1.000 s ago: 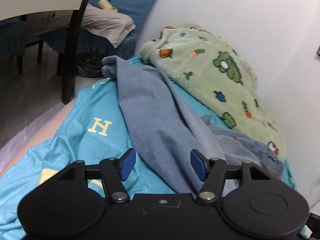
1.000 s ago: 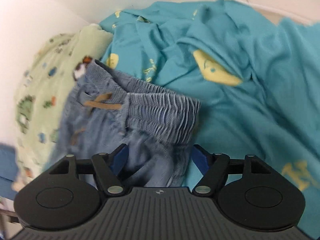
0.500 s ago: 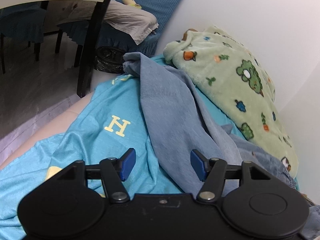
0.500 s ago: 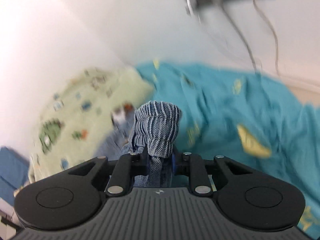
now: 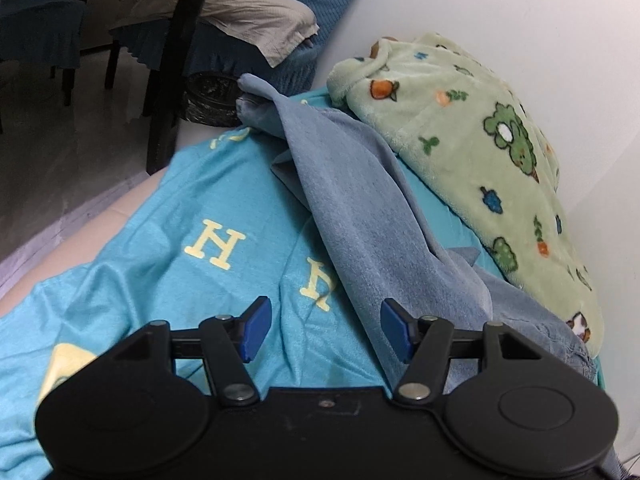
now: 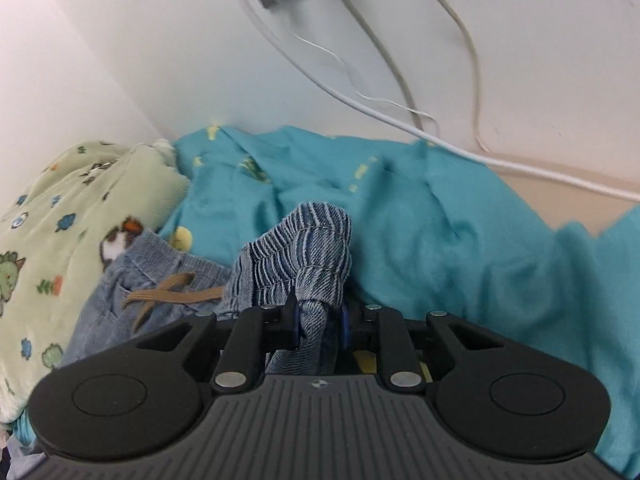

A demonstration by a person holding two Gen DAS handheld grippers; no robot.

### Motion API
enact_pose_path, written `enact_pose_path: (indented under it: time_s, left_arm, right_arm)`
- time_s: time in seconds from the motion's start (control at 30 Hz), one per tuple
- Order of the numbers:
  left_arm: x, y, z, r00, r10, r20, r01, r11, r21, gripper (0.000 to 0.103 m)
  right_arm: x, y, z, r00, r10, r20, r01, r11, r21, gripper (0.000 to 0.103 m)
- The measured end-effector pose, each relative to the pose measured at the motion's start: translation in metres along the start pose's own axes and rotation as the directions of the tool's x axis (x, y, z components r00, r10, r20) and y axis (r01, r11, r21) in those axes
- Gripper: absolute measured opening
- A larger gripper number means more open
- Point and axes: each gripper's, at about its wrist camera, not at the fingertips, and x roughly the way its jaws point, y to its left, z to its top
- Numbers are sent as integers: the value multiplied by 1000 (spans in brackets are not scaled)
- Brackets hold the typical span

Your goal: Fold clothes

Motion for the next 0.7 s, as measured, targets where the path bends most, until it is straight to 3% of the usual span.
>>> enact_pose_path:
  time_s: [0.13, 0.23, 0.3, 0.43, 0.57, 0.7]
  left_arm:
    - [15, 5, 3, 999, -18, -42, 16, 999, -48, 57]
    - [26, 11, 10, 998, -27, -61, 21, 995, -92, 57]
    - [35, 16, 16, 997, -31, -66, 22, 991, -130, 58]
    - [58, 30, 29, 996, -49, -81, 31, 977, -211, 58]
    - [84, 38, 40, 991, -103, -88, 74, 956, -284, 56]
    - [102, 30, 53, 991, -125, -55, 108, 963, -246, 55]
  right_arm:
    - [-12, 6, 1, 1000, 29, -1, -29, 1000, 7, 23]
    - [-12, 9, -3, 1000, 7, -16, -8, 999, -39, 27]
    - [-10, 8, -6, 1000, 2, -27, -3, 1000, -11, 31]
    - [-9, 4, -10, 998, 18, -55, -14, 998, 60, 42]
    - [-8, 11, -14, 998, 8, -67, -7, 1000, 21, 47]
    - [-4, 16, -18, 998, -7, -67, 6, 1000, -12, 48]
